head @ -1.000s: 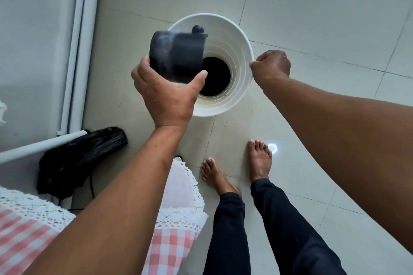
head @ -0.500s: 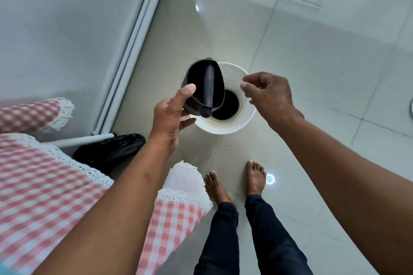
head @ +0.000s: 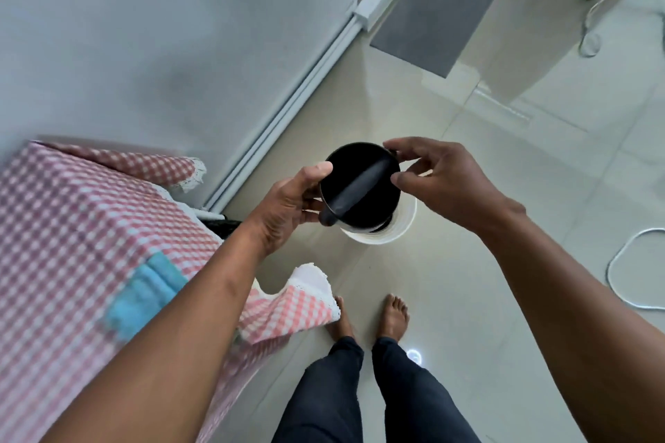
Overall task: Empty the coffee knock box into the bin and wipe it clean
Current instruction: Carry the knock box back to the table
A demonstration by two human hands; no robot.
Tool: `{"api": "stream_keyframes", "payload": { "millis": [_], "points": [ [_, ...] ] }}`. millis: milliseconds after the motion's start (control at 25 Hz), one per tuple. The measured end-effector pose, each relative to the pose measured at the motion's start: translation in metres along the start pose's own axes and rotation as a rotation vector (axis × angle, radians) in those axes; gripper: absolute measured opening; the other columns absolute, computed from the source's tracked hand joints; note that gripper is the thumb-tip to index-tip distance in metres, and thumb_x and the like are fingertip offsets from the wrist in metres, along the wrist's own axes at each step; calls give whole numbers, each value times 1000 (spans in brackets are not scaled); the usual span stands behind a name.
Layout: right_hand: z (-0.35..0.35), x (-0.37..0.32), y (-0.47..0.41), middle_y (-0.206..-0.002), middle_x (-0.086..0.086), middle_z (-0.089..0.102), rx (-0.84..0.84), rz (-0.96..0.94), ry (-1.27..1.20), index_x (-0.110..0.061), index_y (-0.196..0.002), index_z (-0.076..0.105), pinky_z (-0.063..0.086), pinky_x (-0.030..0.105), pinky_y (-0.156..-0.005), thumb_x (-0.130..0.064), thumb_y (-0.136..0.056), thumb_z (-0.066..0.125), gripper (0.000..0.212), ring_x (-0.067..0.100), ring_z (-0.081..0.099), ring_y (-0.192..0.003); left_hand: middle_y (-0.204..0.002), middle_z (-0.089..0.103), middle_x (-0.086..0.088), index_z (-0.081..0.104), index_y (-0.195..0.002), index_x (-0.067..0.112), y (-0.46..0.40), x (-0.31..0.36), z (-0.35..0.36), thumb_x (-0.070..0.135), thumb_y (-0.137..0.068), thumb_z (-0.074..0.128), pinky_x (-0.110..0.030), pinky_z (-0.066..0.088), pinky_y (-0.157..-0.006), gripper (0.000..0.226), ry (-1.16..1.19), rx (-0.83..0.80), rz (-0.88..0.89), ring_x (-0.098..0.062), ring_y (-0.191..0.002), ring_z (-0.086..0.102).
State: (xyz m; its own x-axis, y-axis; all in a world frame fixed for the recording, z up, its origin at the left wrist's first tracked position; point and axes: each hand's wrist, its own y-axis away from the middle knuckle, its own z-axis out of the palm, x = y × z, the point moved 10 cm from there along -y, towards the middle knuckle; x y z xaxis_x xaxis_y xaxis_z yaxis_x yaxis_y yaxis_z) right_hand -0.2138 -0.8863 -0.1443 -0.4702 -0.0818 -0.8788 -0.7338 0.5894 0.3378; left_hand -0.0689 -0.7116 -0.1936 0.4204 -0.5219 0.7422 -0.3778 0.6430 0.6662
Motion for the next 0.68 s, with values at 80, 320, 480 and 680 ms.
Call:
{"api": "stream_keyframes", "payload": {
  "millis": [80, 320, 480, 680],
  "points": [
    [1, -24, 16, -87, -12, 75, -13, -5, -27, -27, -107, 79, 47, 9, -58, -6, -85, 77, 31, -4, 63, -59, -91, 74, -3, 81, -101, 23, 28, 11, -6, 63, -76, 71, -30, 57, -72, 48, 37, 47, 24, -19, -79, 68],
    [9, -67, 47, -82, -4, 81, 63, 2, -44, -33, -94, 82, 63, 41, -79, -16, -74, 80, 27, 12, 73, -72, -92, 78, -3, 81, -91, 18, 107, 10, -29, 55, -78, 79, -37, 59, -82, 38, 158, 304, 81, -18, -85, 72],
    [34, -96, 63, -86, -6, 83, 61, -16, -25, -34, -101, 83, 65, 44, -89, -18, -73, 81, 32, 13, 76, -80, -81, 76, -10, 78, -95, 3, 163, -4, -56, 31, -93, 79, -35, 64, -64, 28, 143, 476, 141, -22, -66, 72],
    [96, -130, 94, -85, -10, 83, 16, -58, -10, -32, -101, 84, 64, 43, -91, -22, -76, 85, 26, 13, 78, -83, -71, 74, -11, 78, -86, 3, 226, -19, -109, 25, -92, 81, -30, 64, -57, 23, 175, 659, 223, -20, -56, 70]
  ]
}}
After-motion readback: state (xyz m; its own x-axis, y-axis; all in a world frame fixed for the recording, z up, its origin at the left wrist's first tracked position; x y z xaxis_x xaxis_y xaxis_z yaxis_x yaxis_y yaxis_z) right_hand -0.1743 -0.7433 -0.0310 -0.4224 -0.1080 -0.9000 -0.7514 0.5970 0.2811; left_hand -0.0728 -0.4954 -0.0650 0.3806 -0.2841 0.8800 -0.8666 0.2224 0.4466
